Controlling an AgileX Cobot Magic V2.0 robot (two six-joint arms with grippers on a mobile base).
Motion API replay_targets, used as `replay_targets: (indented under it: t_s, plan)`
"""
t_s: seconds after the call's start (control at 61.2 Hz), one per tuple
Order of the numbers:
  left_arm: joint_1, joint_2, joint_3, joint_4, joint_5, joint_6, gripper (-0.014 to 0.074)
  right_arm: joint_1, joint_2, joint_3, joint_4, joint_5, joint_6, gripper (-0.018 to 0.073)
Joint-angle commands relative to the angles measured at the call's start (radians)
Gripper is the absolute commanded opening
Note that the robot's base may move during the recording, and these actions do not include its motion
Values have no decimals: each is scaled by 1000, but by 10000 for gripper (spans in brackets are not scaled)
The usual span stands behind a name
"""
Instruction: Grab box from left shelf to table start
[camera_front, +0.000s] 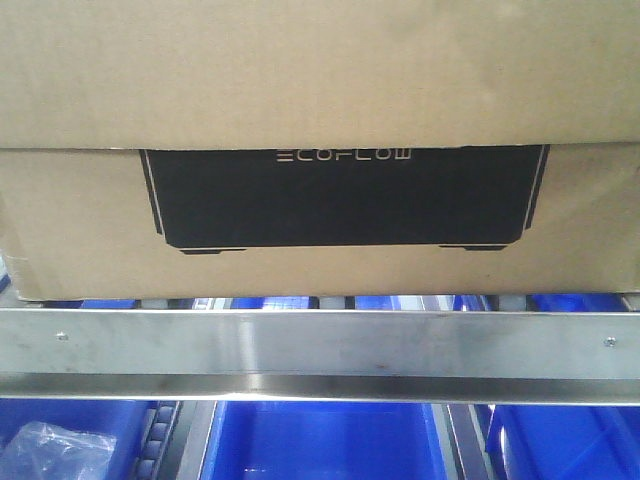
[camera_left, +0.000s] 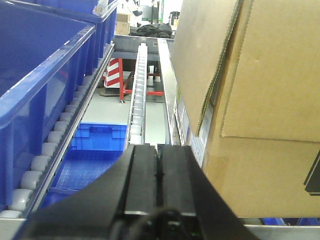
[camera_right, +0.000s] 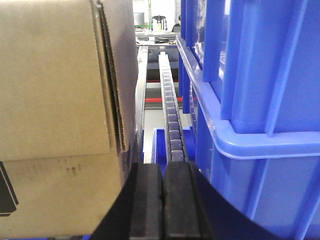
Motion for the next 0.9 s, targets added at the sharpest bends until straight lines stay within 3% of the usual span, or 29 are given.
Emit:
replay_targets:
  t_s: [0.0, 0.376, 0.523, 0.653, 0.8, 0.882]
  plan:
    - [-2, -12, 29, -6, -90, -1, -83, -4, -3, -4, -6, -91, -9, 18]
    - [-2, -12, 25, -11, -90, -2, -83, -4, -3, -4, -6, -91, -9, 18]
    - [-2, -10, -89, -32, 159, -9, -82, -4, -3, -4, -6, -91, -9, 18]
    - [-2, -9, -201, -27, 232, -9, -82, -4, -3, -4, -6, -91, -9, 18]
    - [-2, 47, -340, -5, 443, -9, -82, -4, -3, -4, -6, -91, -9, 18]
    - [-2, 114, -402, -5, 495, -9, -82, -4, -3, -4, -6, -91, -9, 18]
